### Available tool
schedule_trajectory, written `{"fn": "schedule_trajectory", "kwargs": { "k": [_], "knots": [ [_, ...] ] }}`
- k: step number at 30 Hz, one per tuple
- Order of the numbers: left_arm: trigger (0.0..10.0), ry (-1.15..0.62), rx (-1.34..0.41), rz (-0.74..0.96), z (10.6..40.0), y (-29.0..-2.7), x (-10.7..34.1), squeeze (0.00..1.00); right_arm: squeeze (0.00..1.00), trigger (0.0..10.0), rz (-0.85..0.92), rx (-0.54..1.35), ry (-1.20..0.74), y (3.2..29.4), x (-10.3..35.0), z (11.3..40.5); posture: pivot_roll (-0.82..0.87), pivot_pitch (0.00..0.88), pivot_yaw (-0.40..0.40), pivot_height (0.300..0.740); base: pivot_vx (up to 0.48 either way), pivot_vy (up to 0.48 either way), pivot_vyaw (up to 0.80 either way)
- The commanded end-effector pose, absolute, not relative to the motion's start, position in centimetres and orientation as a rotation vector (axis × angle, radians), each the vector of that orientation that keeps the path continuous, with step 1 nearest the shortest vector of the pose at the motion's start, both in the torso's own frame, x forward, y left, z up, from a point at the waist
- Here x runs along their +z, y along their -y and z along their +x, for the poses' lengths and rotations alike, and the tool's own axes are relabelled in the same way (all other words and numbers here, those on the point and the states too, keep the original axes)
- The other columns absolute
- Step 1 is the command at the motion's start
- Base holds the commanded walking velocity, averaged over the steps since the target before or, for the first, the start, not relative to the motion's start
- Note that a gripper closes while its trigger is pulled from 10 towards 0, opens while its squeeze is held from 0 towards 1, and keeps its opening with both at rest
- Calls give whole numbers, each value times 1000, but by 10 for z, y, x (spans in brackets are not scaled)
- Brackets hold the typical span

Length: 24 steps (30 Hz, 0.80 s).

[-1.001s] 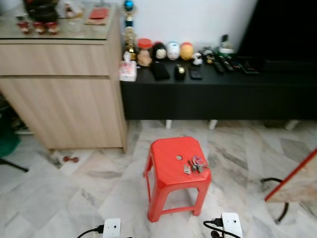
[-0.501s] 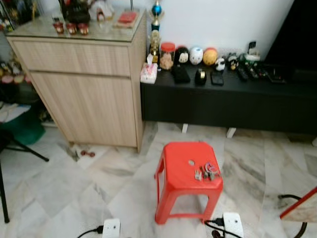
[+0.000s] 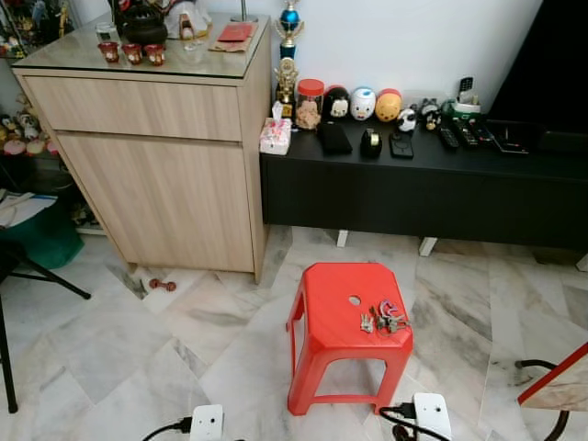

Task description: Hang keys on a hook

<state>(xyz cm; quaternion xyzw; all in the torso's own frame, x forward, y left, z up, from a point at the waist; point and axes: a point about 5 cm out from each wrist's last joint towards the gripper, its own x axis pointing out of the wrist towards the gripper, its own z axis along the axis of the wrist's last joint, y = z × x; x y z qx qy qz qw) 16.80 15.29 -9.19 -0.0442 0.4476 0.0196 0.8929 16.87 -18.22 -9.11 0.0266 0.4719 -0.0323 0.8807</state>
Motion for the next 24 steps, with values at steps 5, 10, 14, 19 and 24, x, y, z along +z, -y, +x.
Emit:
{"fn": "schedule_trajectory", "kwargs": {
  "k": [5,10,14,19,24],
  "knots": [
    [10000,-971,37,-103,159,-150,-96,0,0,10000,40,-62,-962,184,-90,170,39,0,-78,740,0,0,310],
    [10000,-970,38,-101,158,-150,-96,0,0,10000,59,-74,-960,183,-90,170,39,0,-78,740,0,0,298],
    [10000,-969,39,-101,158,-150,-96,0,0,10000,62,-71,-959,183,-90,170,39,0,-78,740,0,0,0],
    [10000,-969,38,-102,158,-150,-96,0,0,10000,60,-72,-960,183,-90,170,38,0,-78,740,204,0,0],
    [10000,-968,38,-102,159,-150,-96,0,0,10000,36,-63,-959,184,-90,170,39,0,-79,740,55,0,0]
  ]
}}
